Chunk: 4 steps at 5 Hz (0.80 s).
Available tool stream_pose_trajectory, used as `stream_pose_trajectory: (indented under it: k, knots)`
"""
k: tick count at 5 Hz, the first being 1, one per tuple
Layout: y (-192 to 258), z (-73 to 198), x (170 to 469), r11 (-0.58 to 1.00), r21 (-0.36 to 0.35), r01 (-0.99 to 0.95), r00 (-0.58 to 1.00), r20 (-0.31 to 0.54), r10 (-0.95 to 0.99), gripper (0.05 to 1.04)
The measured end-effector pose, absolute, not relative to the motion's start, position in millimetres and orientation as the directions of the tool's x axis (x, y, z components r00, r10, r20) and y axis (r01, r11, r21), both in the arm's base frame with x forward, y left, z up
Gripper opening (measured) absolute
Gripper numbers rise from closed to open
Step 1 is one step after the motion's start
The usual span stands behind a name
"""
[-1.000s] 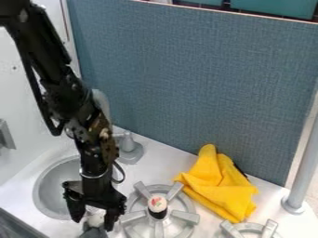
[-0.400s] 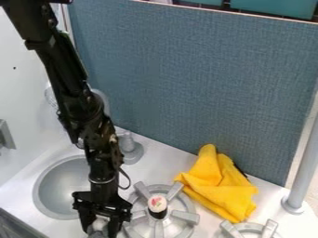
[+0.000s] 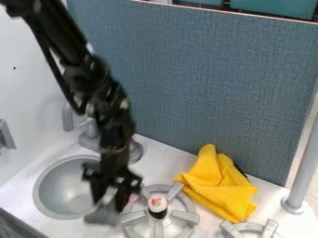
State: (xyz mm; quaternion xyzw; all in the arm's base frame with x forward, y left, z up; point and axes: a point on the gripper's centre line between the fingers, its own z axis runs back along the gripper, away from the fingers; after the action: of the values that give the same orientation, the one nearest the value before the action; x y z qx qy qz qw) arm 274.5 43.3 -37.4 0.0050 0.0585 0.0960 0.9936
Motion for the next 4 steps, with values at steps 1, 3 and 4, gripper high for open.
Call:
stream_pose_trajectory:
  k: [1,3,4]
  knots:
    - [1,8,295,0.993,0.050,-0.104,0.994,0.025,0.103,0.603]
    - [-79,21,359,0.995,-0.066,0.069,0.984,0.167,-0.057,0.603]
    - [-114,-3,382,0.978,-0.134,0.159,0.978,0.155,-0.138,0.603]
